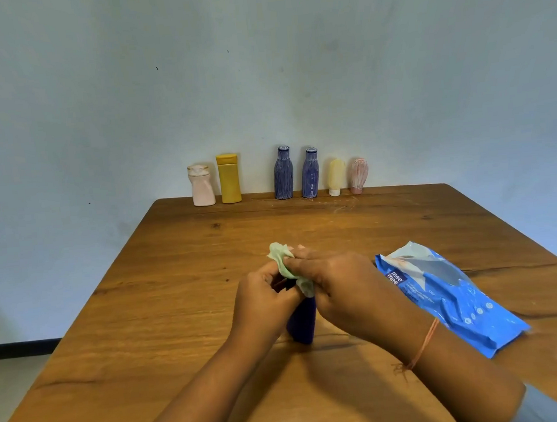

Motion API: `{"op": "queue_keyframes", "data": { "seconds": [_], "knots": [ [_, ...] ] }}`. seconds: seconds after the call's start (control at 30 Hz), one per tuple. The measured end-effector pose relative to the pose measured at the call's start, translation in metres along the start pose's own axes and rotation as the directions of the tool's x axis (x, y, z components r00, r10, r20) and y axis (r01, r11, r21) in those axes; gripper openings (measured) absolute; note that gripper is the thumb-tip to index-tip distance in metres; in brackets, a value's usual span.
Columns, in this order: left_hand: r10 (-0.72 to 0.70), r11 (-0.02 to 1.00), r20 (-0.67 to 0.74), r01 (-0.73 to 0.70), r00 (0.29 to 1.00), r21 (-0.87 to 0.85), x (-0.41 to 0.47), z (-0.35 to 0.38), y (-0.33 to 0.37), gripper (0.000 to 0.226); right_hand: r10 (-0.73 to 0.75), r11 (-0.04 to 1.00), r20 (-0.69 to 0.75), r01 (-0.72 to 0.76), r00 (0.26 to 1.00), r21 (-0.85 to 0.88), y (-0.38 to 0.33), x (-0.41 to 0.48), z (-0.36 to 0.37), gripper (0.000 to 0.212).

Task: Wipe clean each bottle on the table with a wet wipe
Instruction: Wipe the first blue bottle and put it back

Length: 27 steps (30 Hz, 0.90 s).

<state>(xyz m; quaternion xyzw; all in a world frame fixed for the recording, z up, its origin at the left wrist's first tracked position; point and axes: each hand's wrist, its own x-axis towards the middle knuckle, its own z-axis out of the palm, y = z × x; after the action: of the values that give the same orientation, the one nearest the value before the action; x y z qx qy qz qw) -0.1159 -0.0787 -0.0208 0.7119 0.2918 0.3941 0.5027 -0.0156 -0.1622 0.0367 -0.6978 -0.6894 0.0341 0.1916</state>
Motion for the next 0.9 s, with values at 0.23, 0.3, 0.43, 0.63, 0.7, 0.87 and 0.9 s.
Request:
{"op": "queue_keyframes", "data": {
  "seconds": [0.23, 0.3, 0.43, 0.63, 0.7, 0.87, 0.9],
  "knots": [
    [-0.011, 0.999, 0.012, 0.011, 1.0, -0.033, 0.003, 0.0, -0.002, 0.028, 0.1, 0.995, 0.001, -0.1, 0.995, 0.009, 0.001, -0.005, -0.003, 0.055],
    [-0.021, 0.999, 0.004, 0.021, 1.0, -0.037, 0.002, 0.0, -0.003, 0.032, 0.058, 0.997, 0.012, -0.057, 0.998, -0.043, -0.004, -0.008, -0.001, 0.058],
    [-0.002, 1.0, 0.015, 0.002, 1.0, -0.013, 0.003, -0.001, -0.003, 0.036, 0.041, 0.999, 0.003, -0.041, 0.999, 0.009, -0.005, -0.004, -0.001, 0.056],
    [0.033, 0.999, 0.015, -0.033, 0.999, -0.016, 0.003, -0.002, -0.001, 0.033, 0.136, 0.991, -0.002, -0.136, 0.991, -0.008, 0.0, -0.008, -0.005, 0.055],
    [0.026, 1.0, 0.017, -0.026, 1.0, -0.007, 0.003, -0.001, 0.0, 0.037, 0.112, 0.991, 0.018, -0.11, 0.994, -0.07, -0.006, -0.012, -0.005, 0.057],
    [0.027, 1.0, 0.031, -0.027, 0.999, 0.005, 0.003, -0.002, -0.001, 0.038, 0.06, 0.991, 0.051, -0.053, 0.997, -0.126, -0.009, -0.008, -0.006, 0.058],
    [0.032, 0.999, 0.041, -0.032, 0.999, 0.006, 0.003, -0.002, -0.001, 0.038, 0.068, 0.99, 0.043, -0.062, 0.997, -0.125, -0.008, -0.005, -0.007, 0.056]
  ]
}}
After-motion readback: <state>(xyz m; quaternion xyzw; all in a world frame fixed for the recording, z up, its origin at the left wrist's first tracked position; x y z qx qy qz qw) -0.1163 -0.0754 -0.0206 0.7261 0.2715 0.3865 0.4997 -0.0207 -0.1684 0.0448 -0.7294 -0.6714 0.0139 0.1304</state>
